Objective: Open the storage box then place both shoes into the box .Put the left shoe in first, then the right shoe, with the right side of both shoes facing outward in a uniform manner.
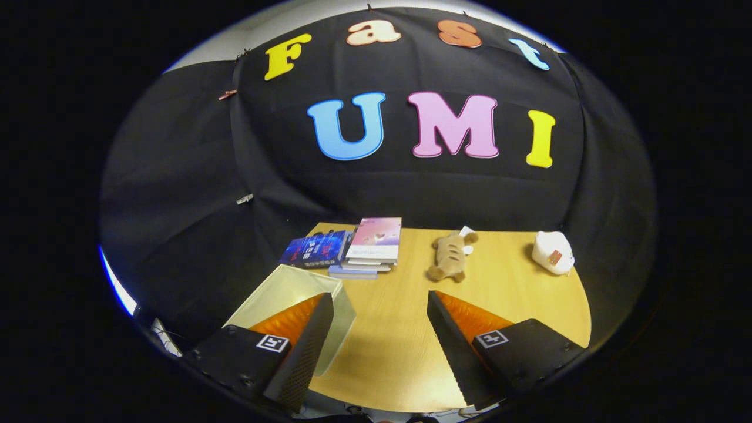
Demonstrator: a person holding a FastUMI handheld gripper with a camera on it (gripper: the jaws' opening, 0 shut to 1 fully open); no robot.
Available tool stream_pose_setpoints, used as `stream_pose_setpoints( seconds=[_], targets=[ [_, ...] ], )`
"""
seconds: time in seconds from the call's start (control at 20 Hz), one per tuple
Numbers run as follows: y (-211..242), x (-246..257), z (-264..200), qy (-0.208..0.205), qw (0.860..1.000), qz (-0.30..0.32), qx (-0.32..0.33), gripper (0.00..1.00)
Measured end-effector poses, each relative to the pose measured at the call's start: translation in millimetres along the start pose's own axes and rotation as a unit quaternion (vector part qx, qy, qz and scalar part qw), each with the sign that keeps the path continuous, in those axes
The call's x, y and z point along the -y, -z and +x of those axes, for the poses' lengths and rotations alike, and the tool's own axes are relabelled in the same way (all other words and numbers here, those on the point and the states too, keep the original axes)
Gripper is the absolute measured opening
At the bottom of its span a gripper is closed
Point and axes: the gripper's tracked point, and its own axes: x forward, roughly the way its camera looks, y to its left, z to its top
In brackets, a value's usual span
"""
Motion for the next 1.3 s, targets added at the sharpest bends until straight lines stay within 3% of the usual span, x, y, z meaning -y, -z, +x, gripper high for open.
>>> stream_pose_setpoints(
  seconds=[0.35,0.6,0.95,1.3],
  targets=[
    [-65,91,-40,0.037,0.990,-0.025,0.132,0.98],
    [-74,145,-62,0.058,0.980,-0.026,0.189,0.98],
    [-38,176,-53,0.048,0.984,-0.007,0.174,0.98],
    [-37,185,-40,0.039,0.985,-0.016,0.166,0.98]
  ],
)
